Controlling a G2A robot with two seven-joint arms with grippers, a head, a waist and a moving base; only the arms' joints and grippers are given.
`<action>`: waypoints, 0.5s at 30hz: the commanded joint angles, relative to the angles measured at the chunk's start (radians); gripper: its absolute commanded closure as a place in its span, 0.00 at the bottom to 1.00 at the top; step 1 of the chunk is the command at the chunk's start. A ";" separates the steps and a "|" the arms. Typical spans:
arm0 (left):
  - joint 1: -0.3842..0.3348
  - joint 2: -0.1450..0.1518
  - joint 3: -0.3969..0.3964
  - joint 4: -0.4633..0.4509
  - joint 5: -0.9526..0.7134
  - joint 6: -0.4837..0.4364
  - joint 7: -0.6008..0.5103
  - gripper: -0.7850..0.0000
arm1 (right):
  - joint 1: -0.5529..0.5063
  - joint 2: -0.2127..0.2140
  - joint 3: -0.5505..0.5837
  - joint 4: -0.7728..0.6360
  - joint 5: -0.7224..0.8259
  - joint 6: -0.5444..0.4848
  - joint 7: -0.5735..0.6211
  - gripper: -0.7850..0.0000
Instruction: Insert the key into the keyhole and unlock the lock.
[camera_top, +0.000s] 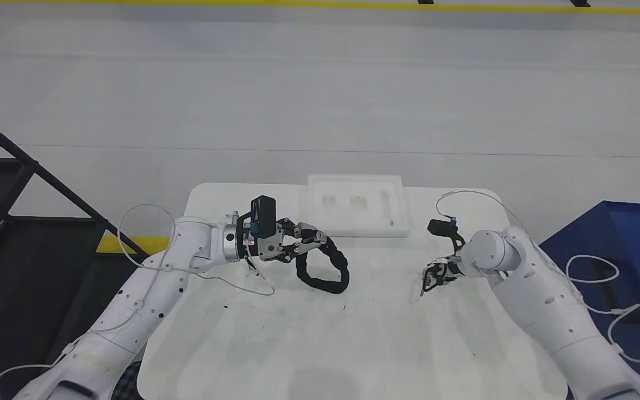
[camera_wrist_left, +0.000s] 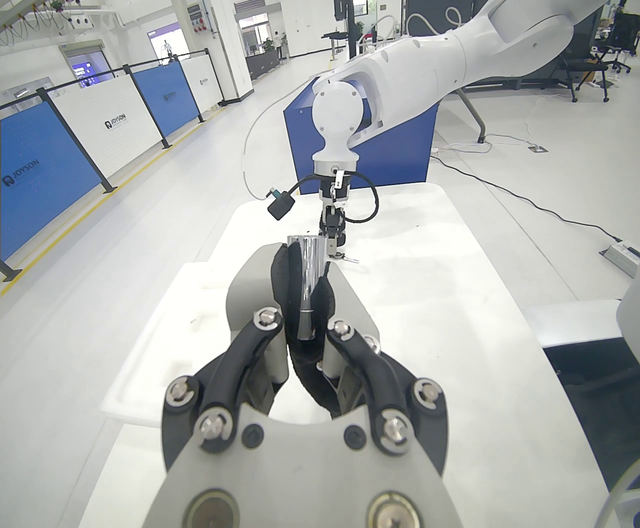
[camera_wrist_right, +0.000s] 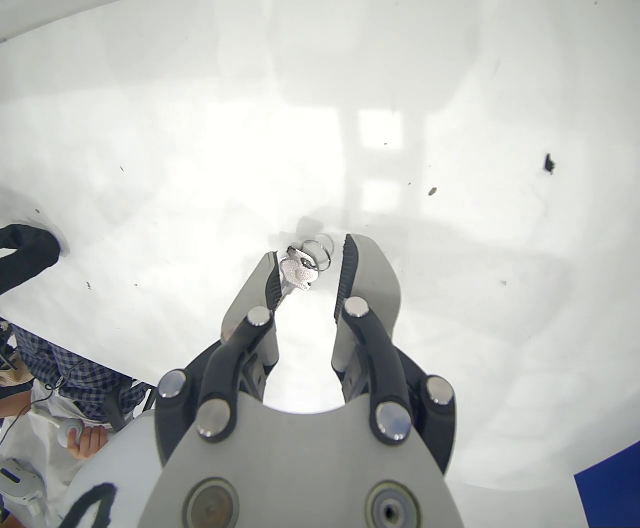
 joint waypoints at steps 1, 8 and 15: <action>0.000 0.000 0.000 0.000 0.000 0.000 0.000 1.00 | 0.000 -0.001 0.000 0.001 0.005 0.000 -0.001 0.77; 0.000 0.000 0.000 0.000 0.000 0.000 0.000 1.00 | 0.004 -0.007 -0.005 0.013 0.004 0.000 -0.006 1.00; 0.000 0.000 0.000 0.000 0.000 0.000 0.000 1.00 | 0.006 -0.007 0.005 0.004 0.004 -0.008 -0.015 1.00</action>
